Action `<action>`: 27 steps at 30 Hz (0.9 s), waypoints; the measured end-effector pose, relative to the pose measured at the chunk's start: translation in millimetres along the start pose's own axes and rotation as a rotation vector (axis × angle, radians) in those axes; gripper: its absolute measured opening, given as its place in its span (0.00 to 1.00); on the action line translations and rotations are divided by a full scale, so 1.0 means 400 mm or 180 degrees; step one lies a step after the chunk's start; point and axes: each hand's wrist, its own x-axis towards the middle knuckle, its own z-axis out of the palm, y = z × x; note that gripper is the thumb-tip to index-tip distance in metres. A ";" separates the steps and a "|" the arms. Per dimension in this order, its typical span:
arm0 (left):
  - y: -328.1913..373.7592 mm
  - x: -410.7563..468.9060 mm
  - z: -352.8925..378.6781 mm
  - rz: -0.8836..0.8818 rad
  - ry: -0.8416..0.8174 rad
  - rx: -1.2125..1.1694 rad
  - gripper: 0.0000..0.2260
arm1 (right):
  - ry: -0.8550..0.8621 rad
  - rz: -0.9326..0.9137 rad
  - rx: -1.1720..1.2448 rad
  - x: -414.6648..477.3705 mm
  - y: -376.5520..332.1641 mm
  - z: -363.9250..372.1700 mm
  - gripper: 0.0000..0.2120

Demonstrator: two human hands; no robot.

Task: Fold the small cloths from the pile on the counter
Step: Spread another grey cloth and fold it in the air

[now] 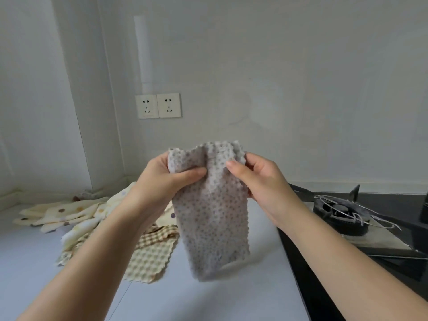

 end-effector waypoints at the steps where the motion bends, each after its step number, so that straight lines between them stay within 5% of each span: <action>1: 0.004 0.005 -0.002 0.0061 -0.0011 -0.0032 0.18 | 0.0061 -0.0093 0.0008 0.008 -0.007 0.003 0.09; 4: 0.011 0.009 -0.008 0.0182 0.0050 0.0062 0.14 | 0.0210 -0.0267 -0.0115 0.027 -0.019 0.011 0.02; 9: 0.020 -0.002 -0.021 0.0343 0.0161 0.0545 0.05 | 0.0213 -0.0478 -0.0482 0.037 -0.016 0.004 0.07; 13: 0.021 -0.004 -0.028 0.0536 0.0191 0.0943 0.13 | 0.0042 -0.0670 -0.0650 0.020 -0.019 0.001 0.13; 27: 0.032 -0.010 -0.031 0.0686 0.0145 0.1105 0.11 | 0.0201 -0.0740 -0.0793 0.015 -0.015 0.012 0.11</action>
